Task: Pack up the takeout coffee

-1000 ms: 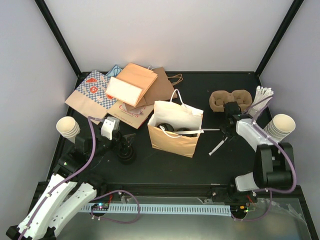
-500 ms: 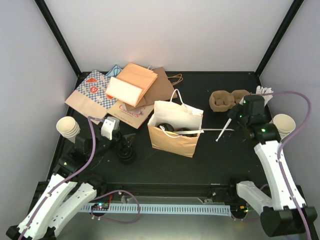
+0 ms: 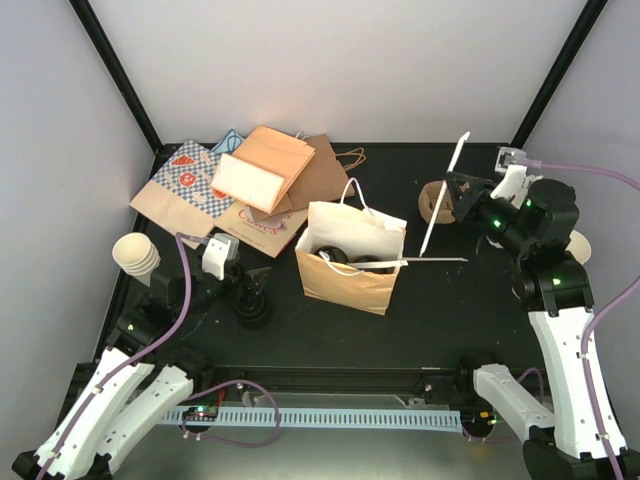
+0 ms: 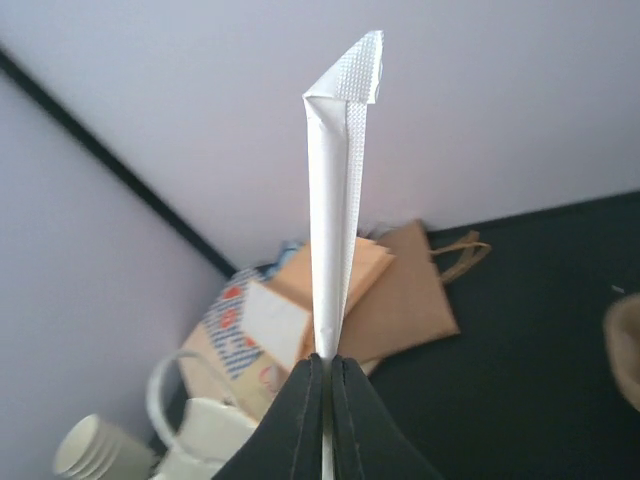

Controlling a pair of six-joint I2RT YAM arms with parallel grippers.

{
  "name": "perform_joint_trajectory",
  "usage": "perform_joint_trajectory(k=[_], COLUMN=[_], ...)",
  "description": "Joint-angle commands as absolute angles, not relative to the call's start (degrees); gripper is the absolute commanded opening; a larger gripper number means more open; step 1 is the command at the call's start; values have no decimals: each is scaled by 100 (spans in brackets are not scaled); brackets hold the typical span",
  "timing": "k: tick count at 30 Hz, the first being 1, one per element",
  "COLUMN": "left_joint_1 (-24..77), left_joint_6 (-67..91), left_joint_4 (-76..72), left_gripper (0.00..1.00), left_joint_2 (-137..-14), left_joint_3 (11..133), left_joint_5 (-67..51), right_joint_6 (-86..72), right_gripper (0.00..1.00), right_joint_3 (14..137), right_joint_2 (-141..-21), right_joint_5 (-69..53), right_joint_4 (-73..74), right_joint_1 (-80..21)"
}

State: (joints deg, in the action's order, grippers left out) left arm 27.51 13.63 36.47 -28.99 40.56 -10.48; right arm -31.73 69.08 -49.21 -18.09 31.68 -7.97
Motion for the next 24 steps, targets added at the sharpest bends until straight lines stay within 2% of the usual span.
perform_joint_trajectory(k=[1,14,21,24], left_joint_1=[2768,2768,2764,2768], left_joint_6=[1315,1319,1322,1319], left_joint_4=[3568,3573,3574,3574], left_gripper=[99,99,99,99], left_joint_2=[-2893,-2922,-2934,-2925], left_joint_3=[4083,4092,4096,4096], left_joint_5=[-988,-979,-987,-993], right_joint_6=[-2994,-2645,-1881,-1646], right_gripper=[7,10,9,3], right_joint_3=[7178,7362,7062,6935], right_joint_2=[-4879,-4943,-5060,-5237], right_joint_5=[-2887,-4238,-3757,-3598], right_joint_4=[2333,844,619,472], right_joint_1=[-1004,-1600,-2335,-2476])
